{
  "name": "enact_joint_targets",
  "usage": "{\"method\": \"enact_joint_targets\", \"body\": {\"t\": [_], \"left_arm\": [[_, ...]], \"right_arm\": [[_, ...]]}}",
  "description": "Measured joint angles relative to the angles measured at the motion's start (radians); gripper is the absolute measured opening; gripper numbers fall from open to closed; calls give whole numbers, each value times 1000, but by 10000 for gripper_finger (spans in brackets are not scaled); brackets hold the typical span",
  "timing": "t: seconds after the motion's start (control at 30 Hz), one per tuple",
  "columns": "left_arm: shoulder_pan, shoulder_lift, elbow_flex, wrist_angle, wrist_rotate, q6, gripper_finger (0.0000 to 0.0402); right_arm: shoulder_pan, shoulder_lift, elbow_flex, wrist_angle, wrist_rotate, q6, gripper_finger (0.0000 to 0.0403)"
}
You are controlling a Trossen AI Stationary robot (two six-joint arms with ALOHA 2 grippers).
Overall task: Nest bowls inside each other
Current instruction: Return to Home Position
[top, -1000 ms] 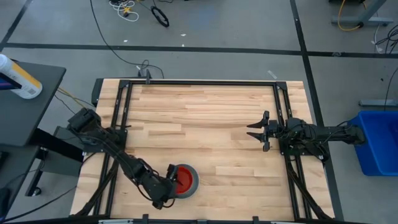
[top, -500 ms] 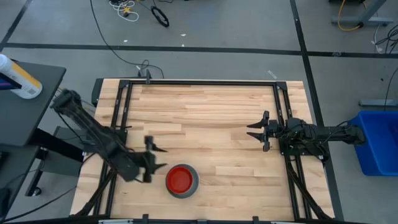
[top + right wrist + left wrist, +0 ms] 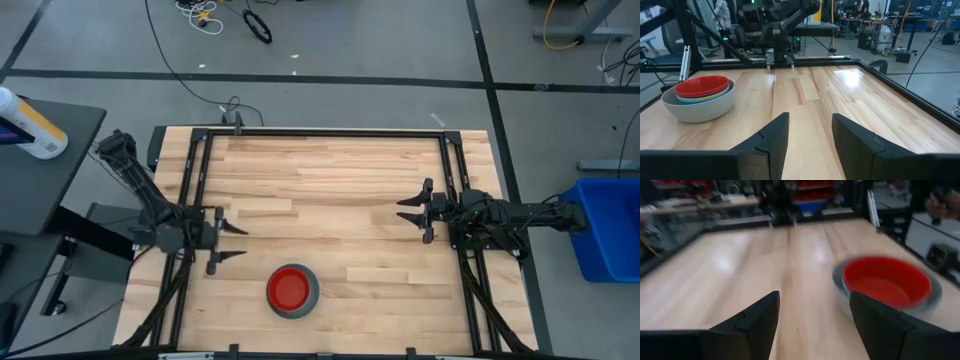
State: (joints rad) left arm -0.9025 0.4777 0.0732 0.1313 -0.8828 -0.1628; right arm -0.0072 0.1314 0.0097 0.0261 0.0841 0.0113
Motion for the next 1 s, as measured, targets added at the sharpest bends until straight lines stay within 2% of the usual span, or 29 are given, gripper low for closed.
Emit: {"method": "enact_joint_targets", "body": {"t": [0.1,0.23,0.4,0.53,0.73,0.87,1.0], "left_arm": [[2,-69,-65,-19,101,-31,251],[8,-140,-64,-32,277,-13,251],[86,-259,-64,-20,363,101,251],[243,-366,-65,-46,493,165,252],[558,-453,-65,-89,786,171,250],[747,-453,-65,-105,869,142,250],[841,-454,-65,-97,924,139,250]], "right_arm": [[0,0,0,0,-1,7,156],[0,0,0,-1,-9,8,158],[0,0,0,-1,-8,-4,162],[0,0,0,0,-8,-17,162],[0,0,0,0,-8,-16,156],[0,0,0,-1,-8,-2,158],[0,0,0,-1,-9,9,162]]}}
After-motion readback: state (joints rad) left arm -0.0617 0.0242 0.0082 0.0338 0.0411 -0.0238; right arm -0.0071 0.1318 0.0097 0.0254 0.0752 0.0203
